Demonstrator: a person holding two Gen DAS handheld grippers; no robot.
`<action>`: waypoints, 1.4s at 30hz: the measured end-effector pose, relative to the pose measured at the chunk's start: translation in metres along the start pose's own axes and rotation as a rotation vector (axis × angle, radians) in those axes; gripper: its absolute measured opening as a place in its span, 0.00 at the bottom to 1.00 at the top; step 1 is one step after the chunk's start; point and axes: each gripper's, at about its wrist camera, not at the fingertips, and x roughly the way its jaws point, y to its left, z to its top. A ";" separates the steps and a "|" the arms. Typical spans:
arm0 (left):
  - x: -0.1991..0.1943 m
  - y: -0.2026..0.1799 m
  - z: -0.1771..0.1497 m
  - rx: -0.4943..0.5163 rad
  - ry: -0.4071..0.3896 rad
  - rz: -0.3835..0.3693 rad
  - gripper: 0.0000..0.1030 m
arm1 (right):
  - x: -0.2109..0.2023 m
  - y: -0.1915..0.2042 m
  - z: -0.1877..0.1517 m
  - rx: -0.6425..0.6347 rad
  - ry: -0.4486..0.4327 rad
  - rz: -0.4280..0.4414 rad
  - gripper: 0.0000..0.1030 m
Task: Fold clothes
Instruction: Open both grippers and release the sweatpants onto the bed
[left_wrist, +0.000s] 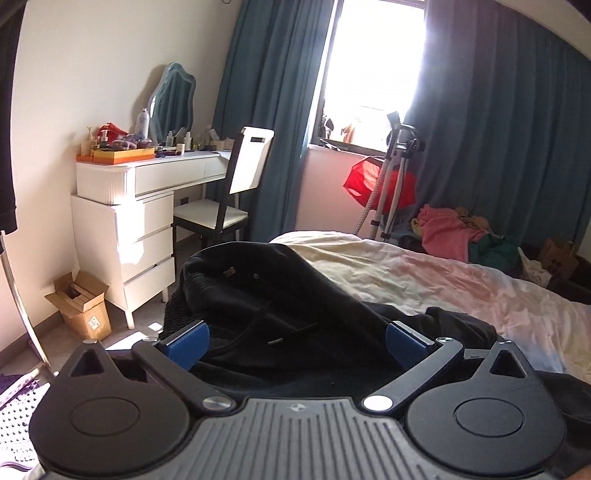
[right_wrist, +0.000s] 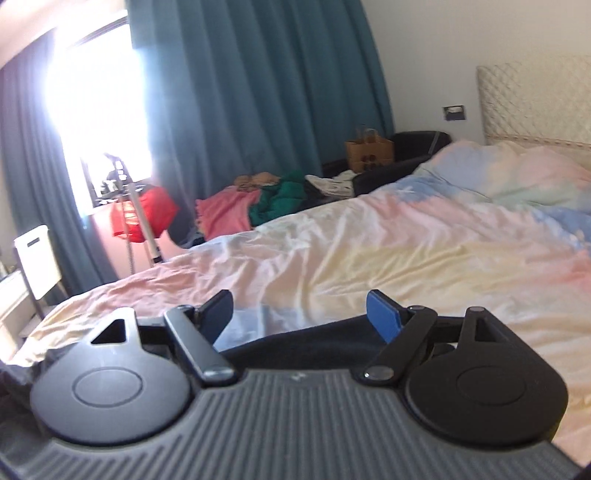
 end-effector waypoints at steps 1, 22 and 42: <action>0.000 -0.020 -0.001 0.032 -0.016 -0.019 1.00 | -0.005 0.009 0.000 -0.001 -0.002 0.035 0.79; 0.045 -0.133 -0.087 0.232 -0.132 -0.147 1.00 | -0.004 0.105 -0.061 -0.092 0.117 0.310 0.78; 0.034 -0.108 -0.098 0.168 -0.074 -0.148 1.00 | -0.003 0.128 -0.074 -0.152 0.157 0.369 0.78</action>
